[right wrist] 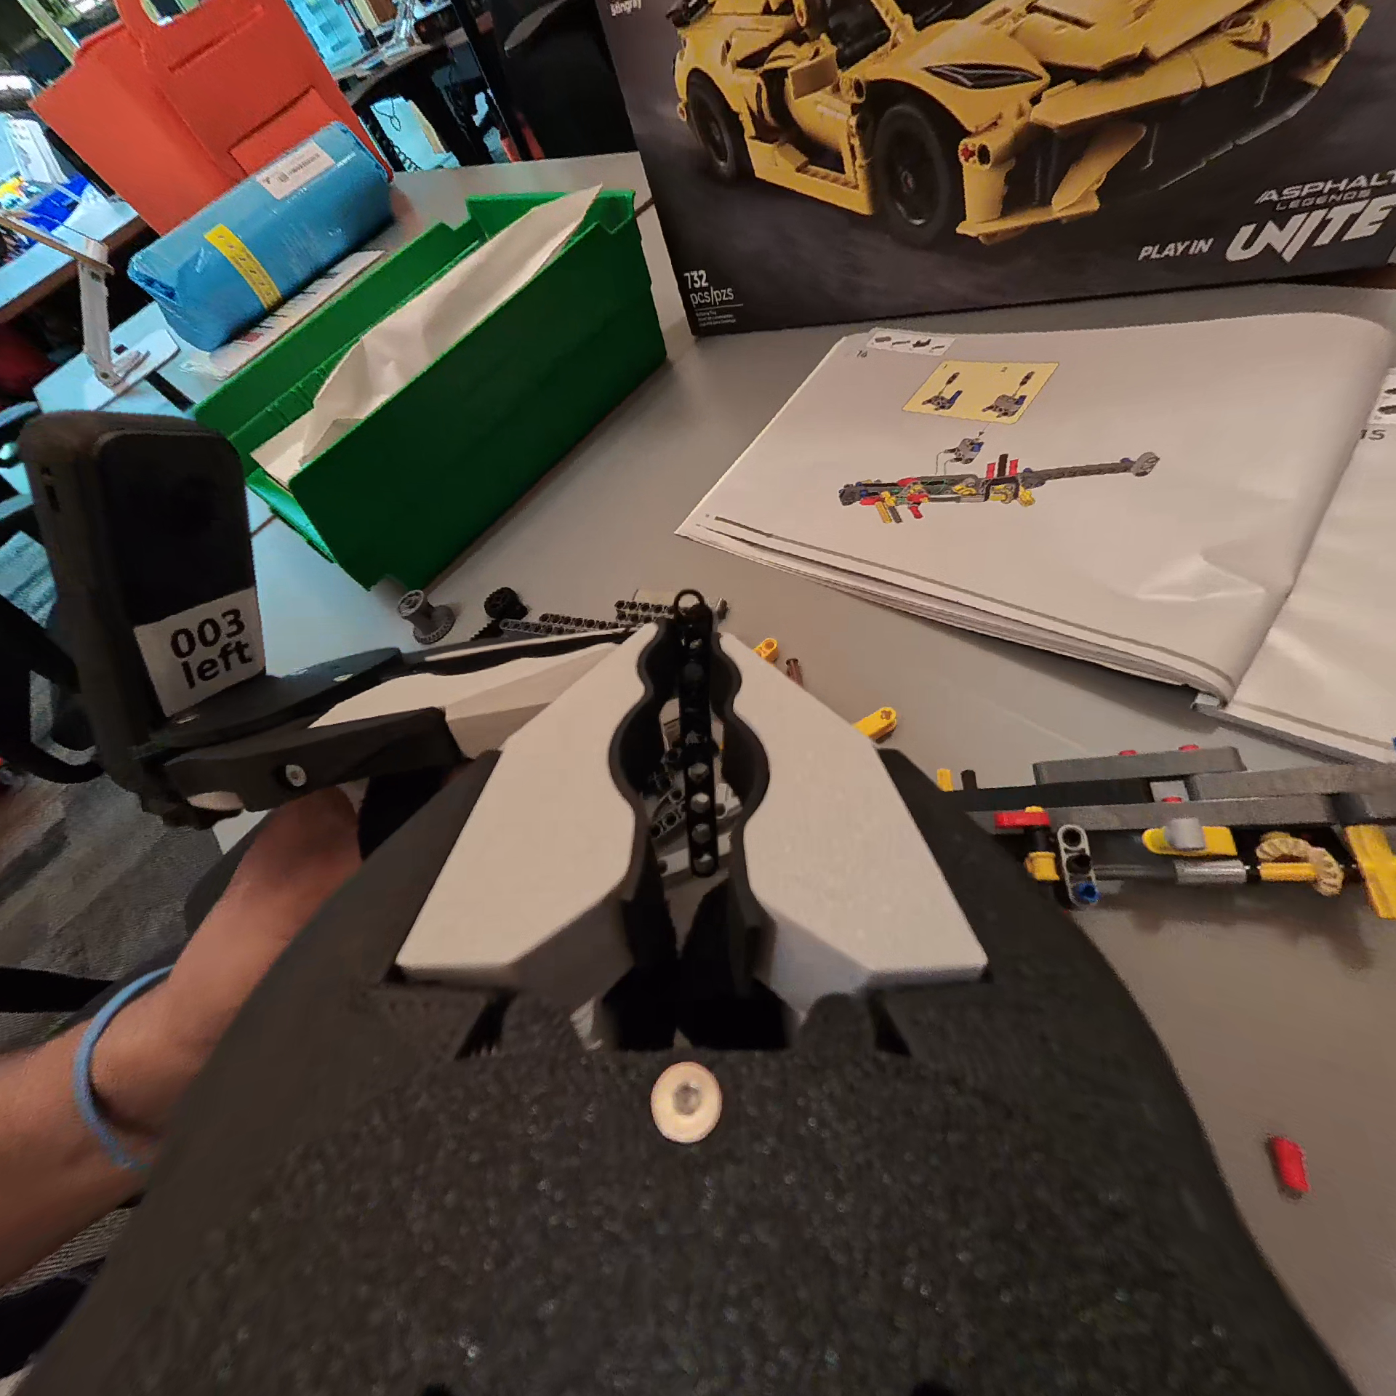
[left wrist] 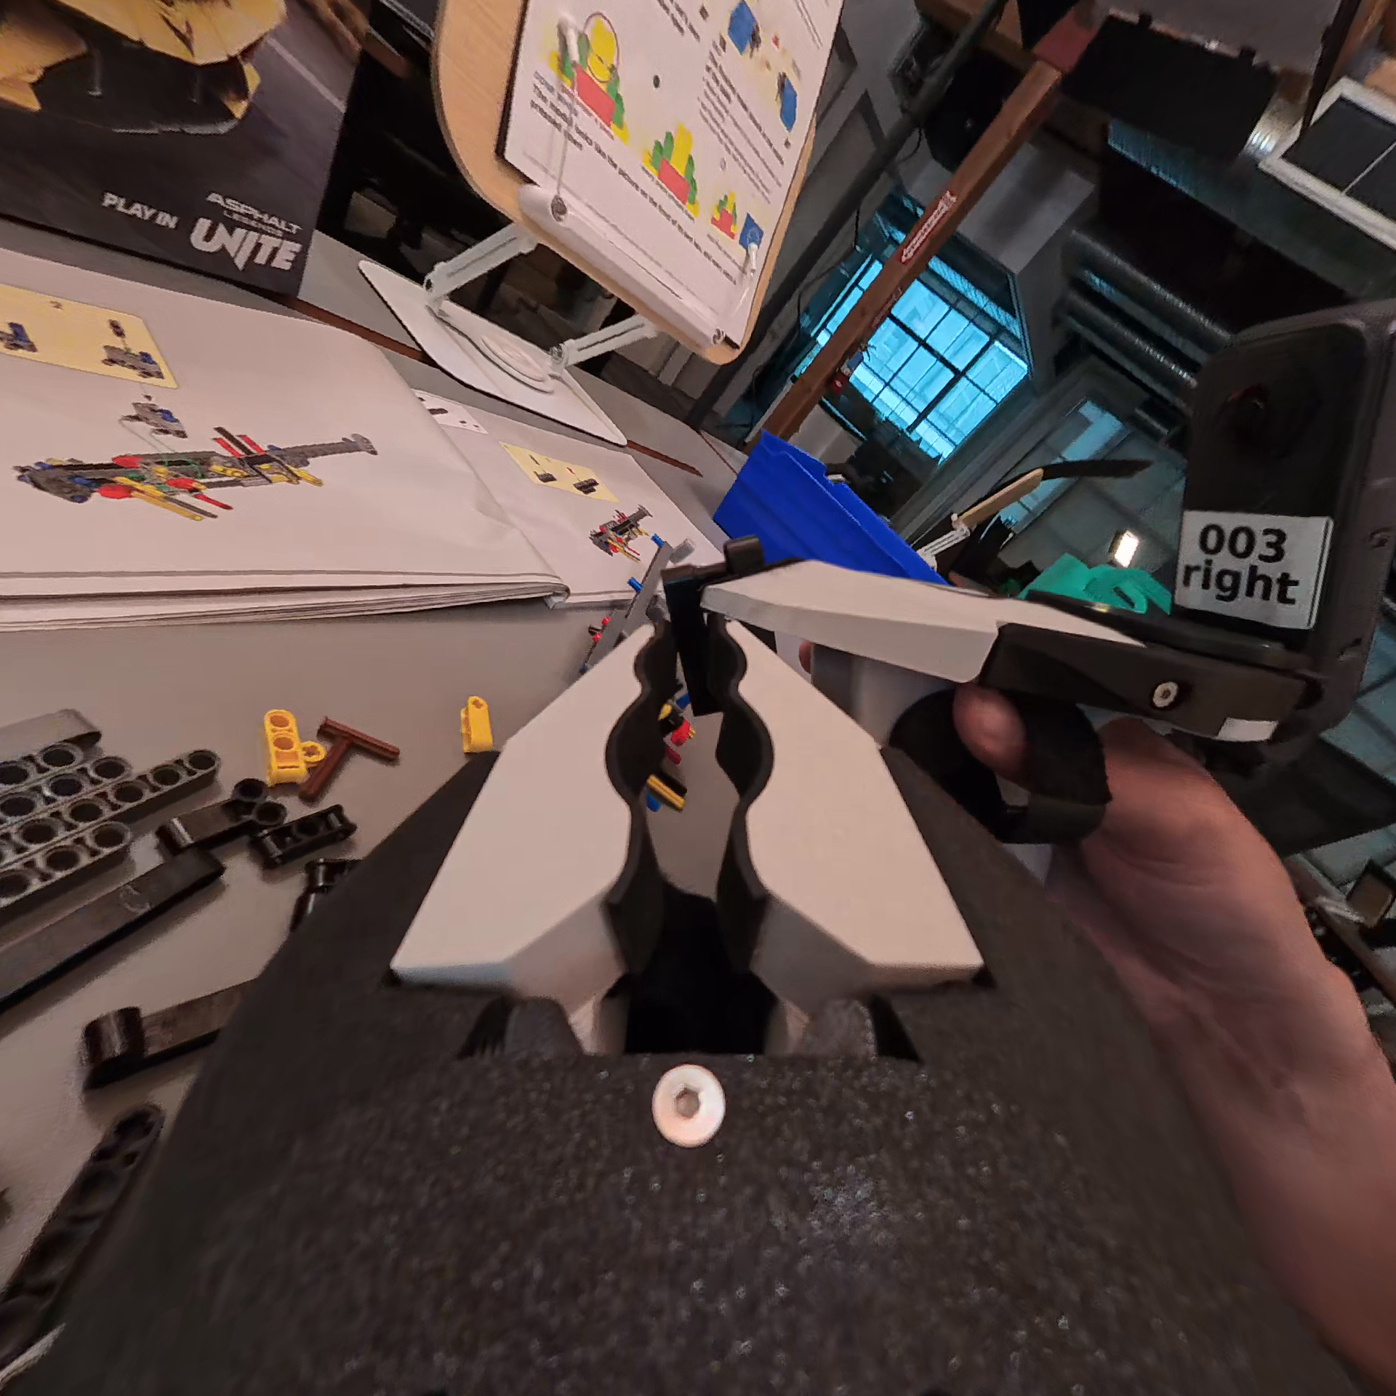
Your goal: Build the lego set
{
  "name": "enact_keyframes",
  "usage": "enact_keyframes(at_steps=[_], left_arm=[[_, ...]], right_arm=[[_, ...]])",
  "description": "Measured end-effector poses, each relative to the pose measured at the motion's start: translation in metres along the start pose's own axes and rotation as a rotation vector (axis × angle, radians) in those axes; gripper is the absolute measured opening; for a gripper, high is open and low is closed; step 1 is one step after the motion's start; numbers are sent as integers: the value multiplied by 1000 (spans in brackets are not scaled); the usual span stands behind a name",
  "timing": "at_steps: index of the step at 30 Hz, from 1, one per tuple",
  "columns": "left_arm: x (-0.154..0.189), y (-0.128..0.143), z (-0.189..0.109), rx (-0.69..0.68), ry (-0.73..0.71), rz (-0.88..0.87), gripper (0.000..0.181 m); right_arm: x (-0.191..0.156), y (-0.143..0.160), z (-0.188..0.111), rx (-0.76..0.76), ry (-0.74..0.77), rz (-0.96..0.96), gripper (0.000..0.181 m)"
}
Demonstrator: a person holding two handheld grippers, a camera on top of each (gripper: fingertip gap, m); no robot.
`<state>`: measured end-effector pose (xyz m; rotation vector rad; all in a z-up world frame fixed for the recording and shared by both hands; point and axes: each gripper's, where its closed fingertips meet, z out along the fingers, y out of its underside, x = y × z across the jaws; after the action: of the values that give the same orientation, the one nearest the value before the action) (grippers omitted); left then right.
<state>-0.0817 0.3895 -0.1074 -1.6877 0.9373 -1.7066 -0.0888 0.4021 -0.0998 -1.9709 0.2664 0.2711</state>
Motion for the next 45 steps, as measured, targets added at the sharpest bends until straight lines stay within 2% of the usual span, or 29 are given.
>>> enact_keyframes(at_steps=[6, 9, 11, 12, 14, 15, 16, 18, 20, 27, 36, 38, 40, 42, 43, 45], left_arm=[[-5, -6, -5, 40, 4, -48, 6], [-5, -6, -6, 42, 3, -50, 6], [-4, -6, -7, 37, 7, -40, 6], [-2, -5, -6, 27, 9, -27, 6], [4, -1, -3, 0, 14, 19, 6], [7, 3, -1, -22, 18, 45, 6], [9, 5, 1, -37, 14, 72, 6], [14, 8, 3, -50, 12, 123, 6], [18, 14, 7, -89, 21, 157, 6], [20, 19, 10, -112, 9, 193, 6], [24, 20, 10, -115, 21, 224, 6], [26, 20, 9, -111, 19, 237, 6], [29, 20, 9, -110, 15, 273, 6], [32, 21, 9, -110, -2, 339, 6], [34, 23, 10, -114, -12, 377, 6], [38, 26, 11, -123, -30, 452, 6]], right_arm=[[-4, -8, 3, -4, -9, -11, 6], [3, -8, -9, -23, -28, 12, 4], [15, 0, -27, -100, -48, -59, 5], [18, 8, -38, -175, -83, -111, 6], [33, 61, -62, -541, -130, -241, 6], [50, 81, -72, -650, -87, -339, 6], [63, 96, -78, -714, -72, -411, 6], [70, 125, -89, -836, -121, -424, 6], [82, 136, -90, -868, -96, -453, 6], [89, 138, -87, -839, -74, -483, 6], [88, 135, -86, -769, -86, -414, 13], [75, 116, -82, -671, -122, -380, 22], [50, 72, -74, -445, -184, -278, 25], [22, 25, -72, -207, -298, -97, 25], [15, 11, -71, -138, -338, -21, 27], [10, 6, -65, -113, -345, 28, 27]])
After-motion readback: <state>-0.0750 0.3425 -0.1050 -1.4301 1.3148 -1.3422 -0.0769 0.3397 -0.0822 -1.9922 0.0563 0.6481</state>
